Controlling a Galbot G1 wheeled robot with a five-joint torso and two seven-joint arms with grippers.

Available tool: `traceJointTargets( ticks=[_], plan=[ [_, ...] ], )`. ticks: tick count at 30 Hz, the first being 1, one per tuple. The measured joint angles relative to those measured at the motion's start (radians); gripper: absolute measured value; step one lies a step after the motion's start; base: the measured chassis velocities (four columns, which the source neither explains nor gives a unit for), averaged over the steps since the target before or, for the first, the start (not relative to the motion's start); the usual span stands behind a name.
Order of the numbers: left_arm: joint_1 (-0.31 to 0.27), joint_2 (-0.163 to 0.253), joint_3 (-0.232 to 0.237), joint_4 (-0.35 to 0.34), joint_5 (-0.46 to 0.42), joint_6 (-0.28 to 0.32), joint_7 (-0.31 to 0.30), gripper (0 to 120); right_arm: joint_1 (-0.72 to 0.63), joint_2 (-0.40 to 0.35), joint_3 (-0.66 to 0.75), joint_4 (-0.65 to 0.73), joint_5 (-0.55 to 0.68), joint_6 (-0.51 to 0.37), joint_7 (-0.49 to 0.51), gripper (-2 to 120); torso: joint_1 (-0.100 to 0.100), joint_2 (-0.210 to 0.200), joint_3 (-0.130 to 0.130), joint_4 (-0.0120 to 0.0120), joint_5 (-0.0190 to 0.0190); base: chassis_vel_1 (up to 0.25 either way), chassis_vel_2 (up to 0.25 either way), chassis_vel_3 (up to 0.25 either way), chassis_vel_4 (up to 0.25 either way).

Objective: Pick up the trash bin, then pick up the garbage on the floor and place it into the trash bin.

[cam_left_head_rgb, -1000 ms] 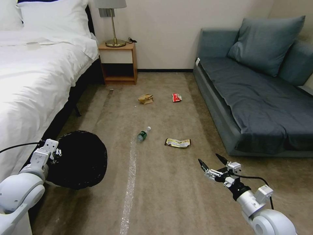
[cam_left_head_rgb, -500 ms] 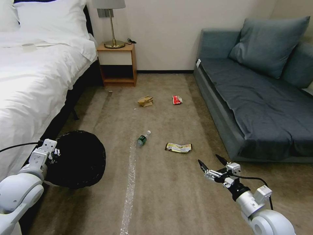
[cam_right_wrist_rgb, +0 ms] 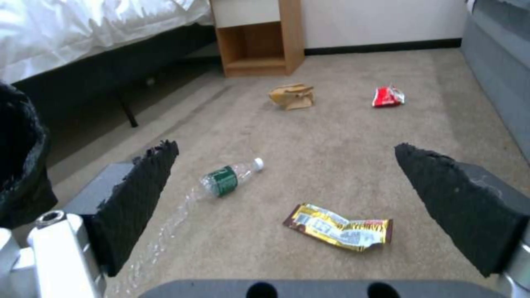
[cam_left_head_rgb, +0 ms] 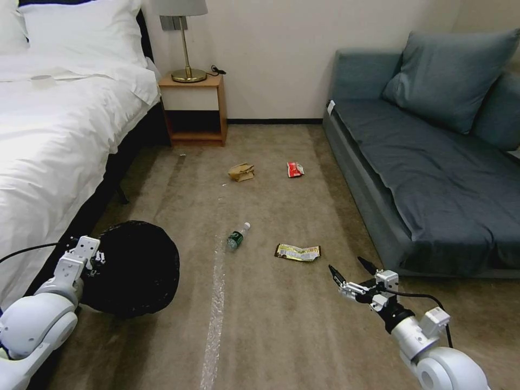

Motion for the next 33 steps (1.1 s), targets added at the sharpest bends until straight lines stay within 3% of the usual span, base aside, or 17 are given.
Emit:
traceJointTargets(
  ticks=[33],
  plan=[
    [-0.04,0.014,0.02,0.051,-0.003,-0.035,0.023,4,0.063,0.019,-0.038,-0.057,0.004,0.0,-0.006,100,0.0,0.0,0.0,0.0,-0.0002,-0.095,0.098,0.096,-0.094]
  ],
)
